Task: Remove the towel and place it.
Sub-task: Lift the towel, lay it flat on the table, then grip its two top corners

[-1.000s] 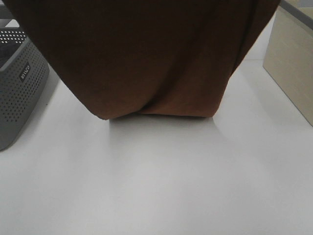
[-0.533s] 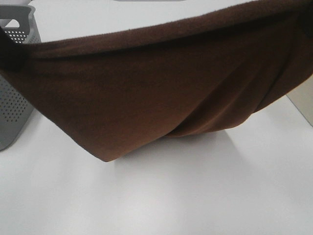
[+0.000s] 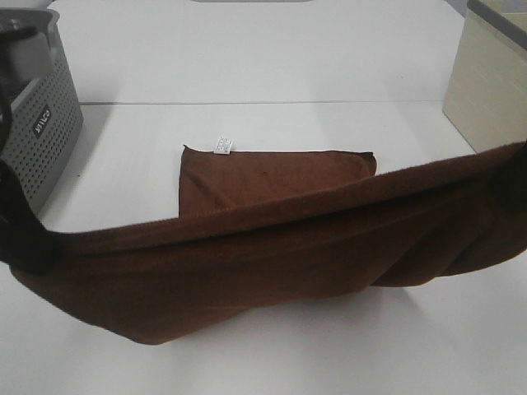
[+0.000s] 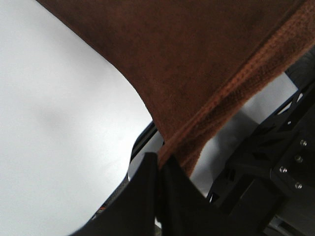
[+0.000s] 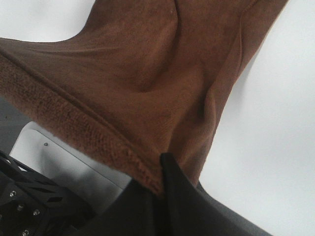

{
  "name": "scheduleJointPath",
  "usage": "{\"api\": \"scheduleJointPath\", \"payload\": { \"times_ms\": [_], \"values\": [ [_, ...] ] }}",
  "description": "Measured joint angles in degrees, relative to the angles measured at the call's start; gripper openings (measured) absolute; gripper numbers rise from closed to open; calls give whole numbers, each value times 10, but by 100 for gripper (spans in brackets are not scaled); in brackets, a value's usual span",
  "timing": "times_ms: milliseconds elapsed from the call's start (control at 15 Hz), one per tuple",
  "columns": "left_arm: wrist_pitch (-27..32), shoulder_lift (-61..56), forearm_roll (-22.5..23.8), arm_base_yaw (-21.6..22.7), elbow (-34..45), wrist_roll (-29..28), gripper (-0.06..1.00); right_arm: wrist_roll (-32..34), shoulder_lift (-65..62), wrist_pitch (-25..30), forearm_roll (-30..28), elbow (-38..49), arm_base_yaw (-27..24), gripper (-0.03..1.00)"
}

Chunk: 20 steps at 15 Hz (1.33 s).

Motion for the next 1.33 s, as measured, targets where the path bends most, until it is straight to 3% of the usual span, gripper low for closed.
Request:
{"api": "scheduleJointPath", "payload": {
  "times_ms": [333,667,1333],
  "values": [
    [-1,59,23,-90,29,-8,0,46,-1,5,-8,58,0,1],
    [-2,63,34,-93,33,-64,0,53,-3,2,7,128,0,1],
    [1,-69,1,-93,36,-104,0,40,-91,-2,1,129,-1,1]
  ]
}}
